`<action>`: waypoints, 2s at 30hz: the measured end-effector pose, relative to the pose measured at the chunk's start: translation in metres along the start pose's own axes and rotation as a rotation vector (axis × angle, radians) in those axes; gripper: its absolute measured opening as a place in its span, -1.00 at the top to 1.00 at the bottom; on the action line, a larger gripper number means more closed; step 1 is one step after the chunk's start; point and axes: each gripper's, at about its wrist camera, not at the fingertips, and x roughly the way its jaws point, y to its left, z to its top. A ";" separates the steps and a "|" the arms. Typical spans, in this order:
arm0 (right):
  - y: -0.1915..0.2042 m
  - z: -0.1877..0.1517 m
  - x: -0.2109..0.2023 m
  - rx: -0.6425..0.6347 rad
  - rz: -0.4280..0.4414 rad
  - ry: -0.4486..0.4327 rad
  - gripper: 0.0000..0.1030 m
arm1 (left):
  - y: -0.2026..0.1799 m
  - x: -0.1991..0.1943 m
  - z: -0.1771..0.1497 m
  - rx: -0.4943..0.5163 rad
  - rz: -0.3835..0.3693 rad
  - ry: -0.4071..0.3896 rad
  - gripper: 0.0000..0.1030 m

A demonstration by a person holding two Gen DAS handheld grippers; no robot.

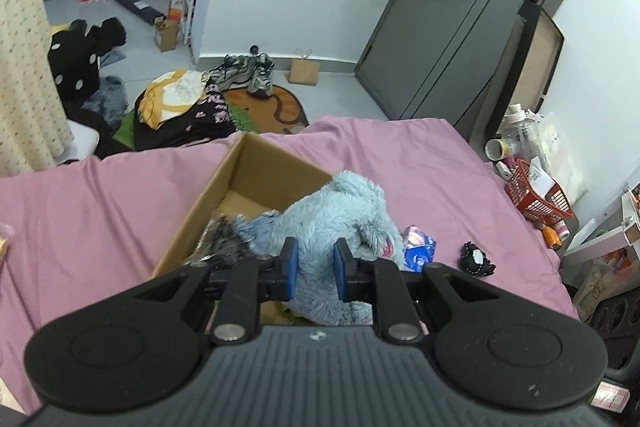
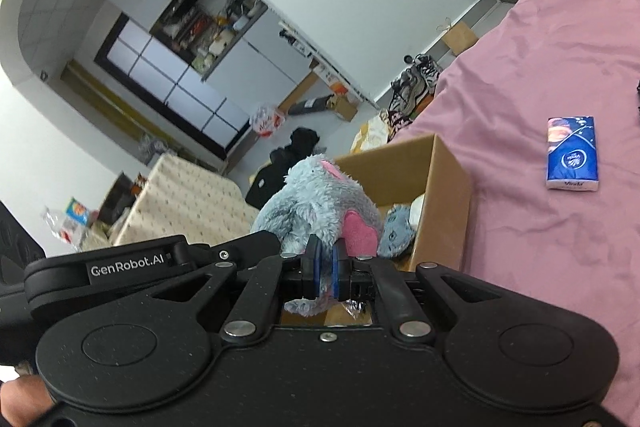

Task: Organize soft objects
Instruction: 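Carry the grey fluffy plush with both tools over the cardboard box, then open both tools to release the grey plush into the box, then grasp the blue Vinda tissue pack with the left tool while the right tool grasps the black sequined pouch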

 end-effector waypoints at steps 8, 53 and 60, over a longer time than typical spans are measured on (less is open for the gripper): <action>0.005 -0.013 0.006 -0.026 -0.074 0.063 0.69 | 0.014 0.007 -0.013 0.002 0.010 0.061 0.64; -0.136 0.033 -0.104 0.250 -0.302 -0.199 -0.59 | -0.121 0.051 -0.024 0.221 0.082 0.044 -0.41; -0.176 0.040 -0.094 0.361 -0.358 -0.240 -0.59 | -0.142 0.084 -0.020 0.238 0.077 0.083 -0.41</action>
